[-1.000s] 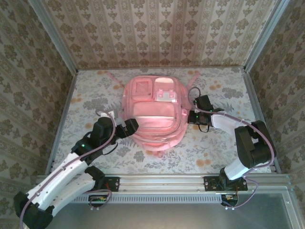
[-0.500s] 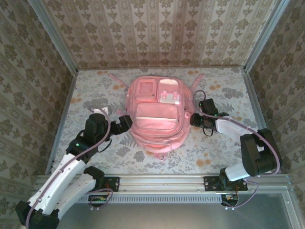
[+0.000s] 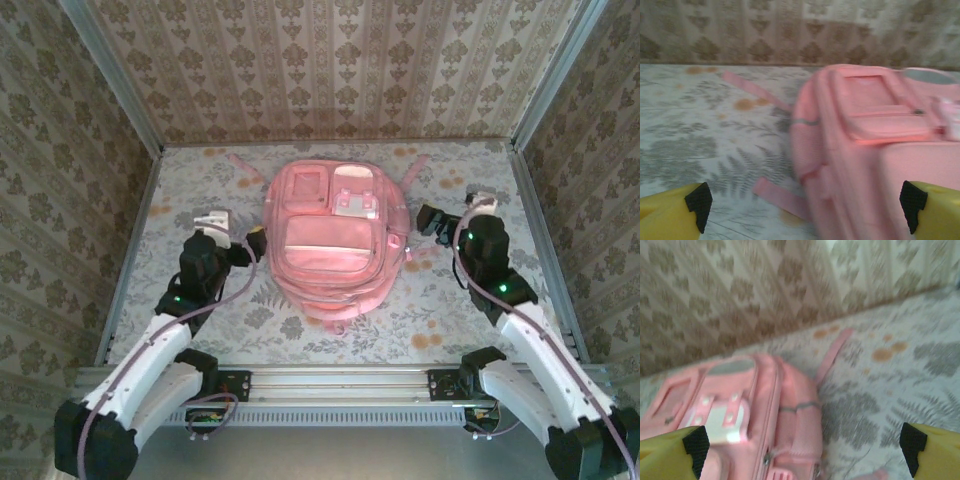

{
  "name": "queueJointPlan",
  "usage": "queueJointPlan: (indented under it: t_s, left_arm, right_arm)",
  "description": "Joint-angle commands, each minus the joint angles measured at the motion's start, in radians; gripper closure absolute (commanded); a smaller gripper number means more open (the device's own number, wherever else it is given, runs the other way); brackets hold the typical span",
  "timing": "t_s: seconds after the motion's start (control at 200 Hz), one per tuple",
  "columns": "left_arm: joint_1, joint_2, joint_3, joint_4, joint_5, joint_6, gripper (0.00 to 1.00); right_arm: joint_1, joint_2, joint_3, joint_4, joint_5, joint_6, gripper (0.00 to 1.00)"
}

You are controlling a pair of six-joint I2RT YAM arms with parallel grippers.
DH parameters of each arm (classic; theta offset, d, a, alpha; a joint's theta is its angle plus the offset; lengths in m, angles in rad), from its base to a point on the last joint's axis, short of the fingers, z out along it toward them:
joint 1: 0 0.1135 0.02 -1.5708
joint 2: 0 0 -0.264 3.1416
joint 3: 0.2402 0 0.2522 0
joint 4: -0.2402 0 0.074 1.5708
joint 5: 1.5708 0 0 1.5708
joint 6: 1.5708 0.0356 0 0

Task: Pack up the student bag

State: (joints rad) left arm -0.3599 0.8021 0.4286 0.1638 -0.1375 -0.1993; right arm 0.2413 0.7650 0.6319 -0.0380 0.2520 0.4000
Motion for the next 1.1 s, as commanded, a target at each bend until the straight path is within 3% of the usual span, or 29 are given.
queueJointPlan:
  t_s: [0.0,0.055,0.125,0.18,0.25,0.285,0.375,0.42,0.49,0.555,0.64,0.69,0.735,0.875,0.935,0.99,1.05,1.095]
  left_arm:
    - [0.107,0.079,-0.040,0.261,-0.099,0.088,0.00]
    - [0.169,0.158,-0.048,0.278,-0.094,0.099,0.00]
    - [0.235,0.259,-0.059,0.300,-0.101,0.133,0.00]
    - [0.265,0.332,-0.065,0.315,-0.068,0.201,0.00]
    - [0.290,0.412,-0.061,0.326,-0.107,0.178,0.00]
    - [0.301,0.424,-0.037,0.292,-0.071,0.198,0.00]
    - [0.311,0.484,-0.096,0.564,0.008,0.251,0.00]
    - [0.331,0.545,-0.152,0.772,0.023,0.223,0.00]
    - [0.353,0.651,-0.189,0.917,-0.030,0.170,0.00]
    - [0.381,0.790,-0.241,1.164,0.020,0.165,0.00]
    - [0.393,0.721,-0.164,0.922,0.064,0.157,0.00]
    - [0.384,0.736,-0.100,0.833,0.114,0.194,0.00]
    - [0.369,0.726,-0.037,0.698,0.124,0.214,0.00]
    - [0.333,0.736,-0.024,0.697,0.073,0.245,0.00]
    - [0.333,0.734,-0.023,0.688,0.076,0.243,0.00]
    - [0.333,0.736,-0.024,0.694,0.076,0.245,0.00]
    - [0.332,0.735,-0.024,0.693,0.073,0.247,0.00]
    - [0.332,0.735,-0.024,0.692,0.073,0.247,0.00]
  right_arm:
    - [0.000,-0.043,-0.079,0.097,0.318,0.022,0.00]
    - [-0.013,-0.030,-0.076,0.047,0.452,0.080,0.00]
    - [-0.024,0.003,-0.088,0.041,0.518,0.043,0.00]
    - [-0.035,0.037,-0.125,0.107,0.494,-0.042,0.00]
    - [-0.052,0.080,-0.208,0.264,0.391,-0.191,0.00]
    - [-0.062,0.093,-0.262,0.360,0.331,-0.239,0.00]
    - [-0.077,0.105,-0.368,0.527,0.255,-0.281,0.00]
    - [-0.098,0.112,-0.388,0.551,0.216,-0.274,0.00]
    - [-0.132,0.164,-0.385,0.559,0.177,-0.260,0.00]
    - [-0.152,0.247,-0.381,0.589,0.169,-0.262,0.00]
    - [-0.191,0.342,-0.387,0.695,0.165,-0.256,0.00]
    - [-0.239,0.374,-0.369,0.688,0.066,-0.239,0.00]
    - [-0.270,0.435,-0.398,0.841,0.014,-0.205,0.00]
    - [-0.295,0.687,-0.378,1.118,-0.072,-0.234,0.00]
    - [-0.267,0.699,-0.306,0.962,-0.134,-0.288,0.00]
    - [-0.247,0.805,-0.289,1.095,-0.169,-0.329,0.00]
    - [-0.242,0.748,-0.236,0.884,-0.173,-0.336,0.00]
    - [-0.242,0.782,-0.240,0.952,-0.198,-0.348,0.00]
